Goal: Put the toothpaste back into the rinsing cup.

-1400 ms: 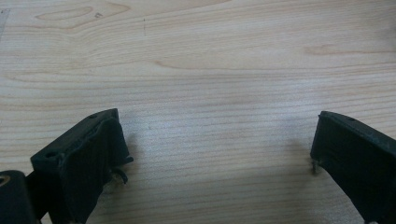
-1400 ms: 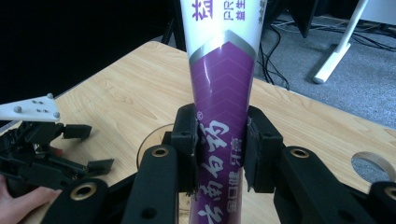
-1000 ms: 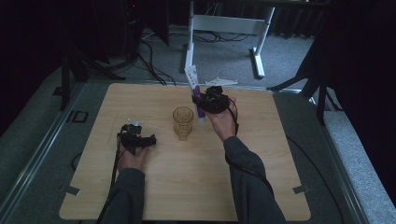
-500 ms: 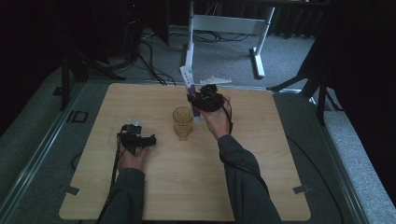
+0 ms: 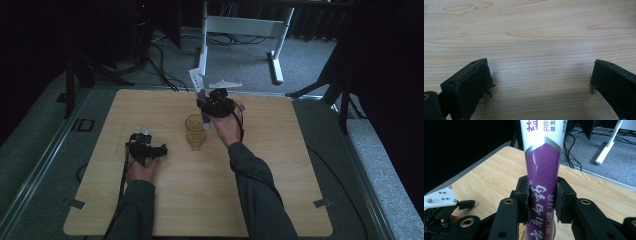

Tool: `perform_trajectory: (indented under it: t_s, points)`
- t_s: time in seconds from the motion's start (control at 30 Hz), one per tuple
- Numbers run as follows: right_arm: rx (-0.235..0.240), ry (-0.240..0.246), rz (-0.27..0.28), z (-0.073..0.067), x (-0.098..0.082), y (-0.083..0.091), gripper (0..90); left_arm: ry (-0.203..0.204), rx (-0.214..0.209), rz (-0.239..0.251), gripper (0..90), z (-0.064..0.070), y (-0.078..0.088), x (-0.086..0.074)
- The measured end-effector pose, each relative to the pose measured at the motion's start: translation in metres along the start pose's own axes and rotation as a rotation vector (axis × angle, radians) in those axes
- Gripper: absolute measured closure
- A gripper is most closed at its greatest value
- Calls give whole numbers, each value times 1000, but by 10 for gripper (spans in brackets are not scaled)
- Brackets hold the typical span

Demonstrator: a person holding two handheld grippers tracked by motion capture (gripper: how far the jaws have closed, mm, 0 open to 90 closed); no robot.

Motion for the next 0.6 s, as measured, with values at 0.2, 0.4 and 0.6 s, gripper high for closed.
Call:
perform_trajectory:
  t_s: [0.2,0.4,0.6]
  points:
    - [-1,1,-14,0,-1,-7,682,0,0,0,21,0,0,0]
    - [-1,-2,-23,0,-1,-13,679,-1,-1,0,21,0,0,0]
    - [8,13,-24,-5,2,-17,677,-1,-1,0,21,0,0,0]
Point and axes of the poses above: each handheld gripper's, and its own axes: y roughly backward along the jaws, x roughly out of its top, z roughly to its right, the point moved 6 cm from there along -y, roughly forward along the jaws, and after that the axes turned 9 degrees about y, right-handed, at the moved point
